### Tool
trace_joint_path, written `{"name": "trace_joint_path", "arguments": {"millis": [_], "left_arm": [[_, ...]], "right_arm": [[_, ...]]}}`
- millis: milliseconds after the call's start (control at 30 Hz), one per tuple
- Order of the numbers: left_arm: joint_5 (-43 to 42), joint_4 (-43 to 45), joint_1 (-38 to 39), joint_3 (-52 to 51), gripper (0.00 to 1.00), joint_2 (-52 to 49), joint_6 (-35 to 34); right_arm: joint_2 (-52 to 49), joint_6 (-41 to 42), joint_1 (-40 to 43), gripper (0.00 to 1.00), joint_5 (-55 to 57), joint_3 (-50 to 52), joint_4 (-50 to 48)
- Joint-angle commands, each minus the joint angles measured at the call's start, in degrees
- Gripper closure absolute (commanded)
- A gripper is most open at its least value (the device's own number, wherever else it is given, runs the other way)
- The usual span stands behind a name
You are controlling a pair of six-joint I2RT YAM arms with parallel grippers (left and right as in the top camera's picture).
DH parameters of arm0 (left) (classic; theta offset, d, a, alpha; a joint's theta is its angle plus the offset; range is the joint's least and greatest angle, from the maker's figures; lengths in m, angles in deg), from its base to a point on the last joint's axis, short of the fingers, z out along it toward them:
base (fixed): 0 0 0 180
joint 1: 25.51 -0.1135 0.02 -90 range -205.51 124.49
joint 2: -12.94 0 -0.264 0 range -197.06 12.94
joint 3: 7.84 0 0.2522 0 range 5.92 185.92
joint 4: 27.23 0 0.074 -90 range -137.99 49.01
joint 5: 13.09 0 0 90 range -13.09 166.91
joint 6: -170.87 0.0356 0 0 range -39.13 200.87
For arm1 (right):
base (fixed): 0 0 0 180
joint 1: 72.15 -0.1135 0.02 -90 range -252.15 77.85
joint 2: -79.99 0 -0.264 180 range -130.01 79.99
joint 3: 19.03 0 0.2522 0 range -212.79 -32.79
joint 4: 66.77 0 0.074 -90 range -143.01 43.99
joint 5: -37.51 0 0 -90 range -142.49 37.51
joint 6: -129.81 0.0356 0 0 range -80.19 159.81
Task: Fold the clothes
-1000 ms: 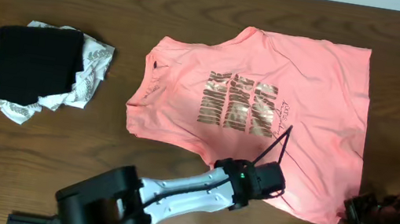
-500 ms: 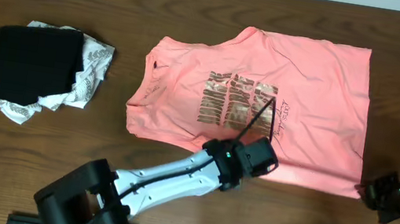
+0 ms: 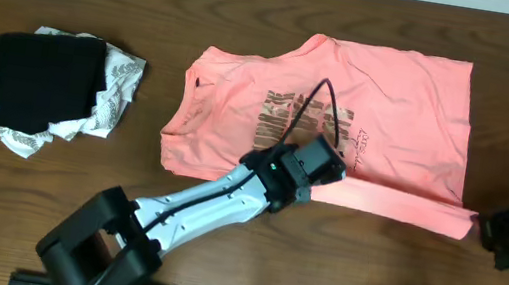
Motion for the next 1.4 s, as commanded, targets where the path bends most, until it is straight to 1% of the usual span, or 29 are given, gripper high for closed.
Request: {"name": "trace_joint_path", "arguments": {"millis": [0,267,433,600,833,933,967,1000,1033,1133,1200,1233,1367], "left_arm": [[0.59,0.57,-1.40,1.05,0.94,0.94,1.68],[0.59,1.62,-1.75,1.05,0.94,0.59,1.70],[0.55,4.04,-2.51,1.05,0.94,-0.39,2.10],[0.50,7.21,-4.52,1.05,0.94,-1.95,2.12],[-1.16,10.12,-6.97,1.05,0.93,-4.83,2.10],[-1.09,11.85,-7.52,1.05,0.84,-5.18,2.12],[-0.87,12.61,-7.80,1.05,0.83,-5.18,2.10],[-0.42,13.64,-8.31,1.05,0.75,-5.16,2.10],[0.07,14.36,-8.87,1.05,0.70,-5.16,2.08],[1.60,15.47,-10.73,1.07,0.61,-5.16,2.05],[2.21,15.06,-11.78,1.09,0.48,-5.14,1.86],[2.36,14.36,-12.28,1.09,0.44,-5.03,1.84],[2.60,11.87,-12.92,1.09,0.37,-4.24,0.90]], "right_arm": [[0.66,1.79,-1.49,0.99,-1.14,-0.87,-3.08],[-0.02,6.51,-8.59,0.99,-0.22,-0.87,-13.64],[-1.86,9.88,-12.41,0.99,4.22,-0.87,-17.40],[-4.48,9.88,-14.23,0.99,4.87,-0.87,-21.46],[-9.64,9.88,-14.47,0.98,5.55,-0.87,-26.36],[-10.82,9.77,-14.47,0.82,5.55,-0.87,-28.59],[-10.88,9.75,-14.47,0.76,5.55,-0.87,-29.44],[-10.88,9.75,-14.47,0.72,5.49,-0.87,-30.75],[-10.88,9.60,-14.47,0.70,4.98,-0.90,-32.35],[-10.88,9.60,-14.47,0.67,2.91,-0.90,-36.20],[-10.88,9.60,-14.47,0.64,1.73,-0.90,-37.48],[-10.88,9.60,-14.47,0.62,1.22,-0.90,-37.46],[-10.88,8.92,-14.47,0.52,-2.34,-0.90,-36.98]]}}
